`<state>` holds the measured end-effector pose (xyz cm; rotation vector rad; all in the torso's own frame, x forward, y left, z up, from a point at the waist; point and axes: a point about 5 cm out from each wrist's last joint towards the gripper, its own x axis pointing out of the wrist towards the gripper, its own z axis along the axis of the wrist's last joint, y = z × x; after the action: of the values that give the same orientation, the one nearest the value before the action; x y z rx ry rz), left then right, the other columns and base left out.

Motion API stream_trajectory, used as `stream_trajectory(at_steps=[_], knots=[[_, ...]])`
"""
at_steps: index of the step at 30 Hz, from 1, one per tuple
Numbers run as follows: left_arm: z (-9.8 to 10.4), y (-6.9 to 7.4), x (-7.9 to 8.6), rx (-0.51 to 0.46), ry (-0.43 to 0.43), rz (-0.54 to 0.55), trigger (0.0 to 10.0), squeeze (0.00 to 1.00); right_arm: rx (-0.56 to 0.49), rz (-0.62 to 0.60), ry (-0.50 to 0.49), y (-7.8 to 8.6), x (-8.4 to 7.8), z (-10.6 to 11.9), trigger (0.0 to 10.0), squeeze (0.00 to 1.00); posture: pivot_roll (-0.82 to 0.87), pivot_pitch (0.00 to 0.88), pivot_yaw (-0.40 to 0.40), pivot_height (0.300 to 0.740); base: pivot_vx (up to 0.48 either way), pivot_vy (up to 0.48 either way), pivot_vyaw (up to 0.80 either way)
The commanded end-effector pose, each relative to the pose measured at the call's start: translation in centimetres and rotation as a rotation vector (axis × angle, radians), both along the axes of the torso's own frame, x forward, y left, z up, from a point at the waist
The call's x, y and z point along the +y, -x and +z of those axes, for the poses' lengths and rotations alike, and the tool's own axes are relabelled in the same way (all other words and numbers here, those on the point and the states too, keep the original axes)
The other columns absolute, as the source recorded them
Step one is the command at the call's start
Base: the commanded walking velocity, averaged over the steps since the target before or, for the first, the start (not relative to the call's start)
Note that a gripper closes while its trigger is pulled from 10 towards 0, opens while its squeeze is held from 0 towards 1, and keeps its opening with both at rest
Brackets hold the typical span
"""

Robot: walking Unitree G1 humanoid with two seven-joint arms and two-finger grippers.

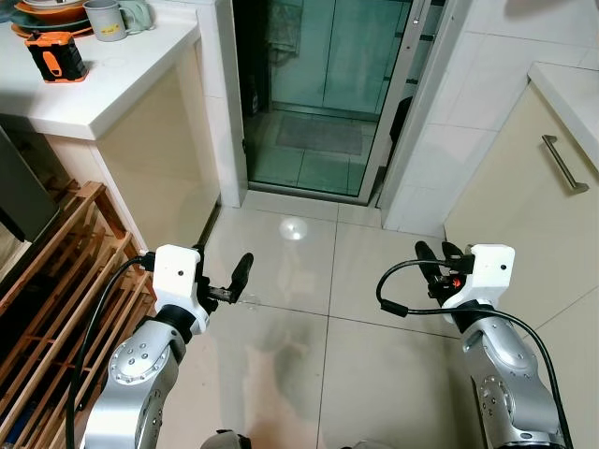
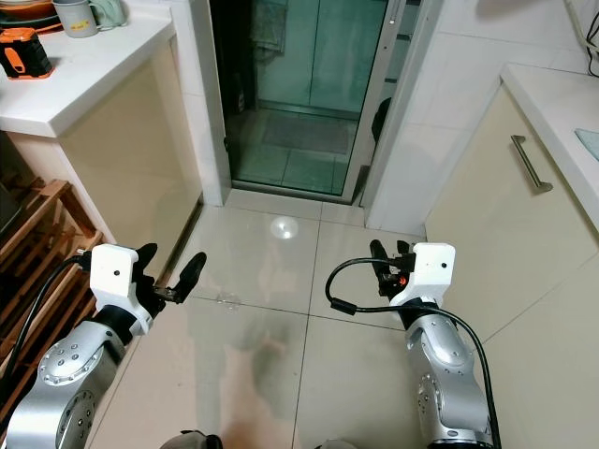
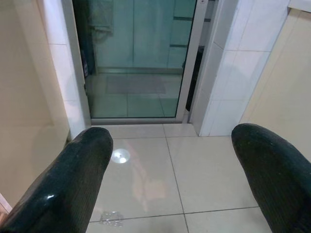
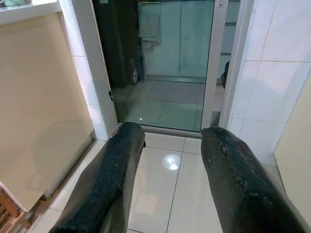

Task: Restocking fridge

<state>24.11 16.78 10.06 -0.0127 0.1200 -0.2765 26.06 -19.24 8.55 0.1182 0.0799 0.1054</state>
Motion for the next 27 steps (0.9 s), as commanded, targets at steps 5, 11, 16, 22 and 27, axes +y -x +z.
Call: stream_trajectory(at_steps=[5, 11, 16, 22, 27], knots=[[0.3, -6.6, -1.0, 0.010, 0.056, 0.100, 10.0, 0.00, 0.151, 0.033, 0.038, -4.4, 4.7, -1.5, 10.0, 0.00, -0.08, 0.002, 0.060, 0.740, 0.000, 0.000, 0.00], [0.5, -6.7, -1.1, -0.013, 0.032, 0.060, 10.0, 0.00, 0.130, 0.016, 0.046, -3.6, 4.1, -1.5, 10.0, 0.00, -0.09, 0.008, 0.065, 0.740, 0.000, 0.000, 0.00], [0.2, -7.1, -1.1, -0.020, 0.053, 0.066, 10.0, 0.00, 0.107, -0.044, 0.062, -3.8, 3.4, -1.5, 10.0, 0.00, -0.10, 0.000, 0.064, 0.740, 0.000, 0.000, 0.00], [-0.4, -4.6, 1.3, -0.029, -0.020, 0.064, 10.0, 0.00, 0.012, -0.272, 0.172, -0.7, -1.7, 0.1, 10.0, 0.00, -0.10, 0.000, 0.058, 0.740, 0.000, 0.000, 0.00], [-0.5, -3.6, 1.2, -0.047, 0.000, 0.057, 10.0, 0.00, 0.030, -0.208, 0.170, -0.1, -0.8, -0.7, 10.0, 0.00, -0.10, 0.000, 0.053, 0.740, 0.000, 0.000, 0.00]])
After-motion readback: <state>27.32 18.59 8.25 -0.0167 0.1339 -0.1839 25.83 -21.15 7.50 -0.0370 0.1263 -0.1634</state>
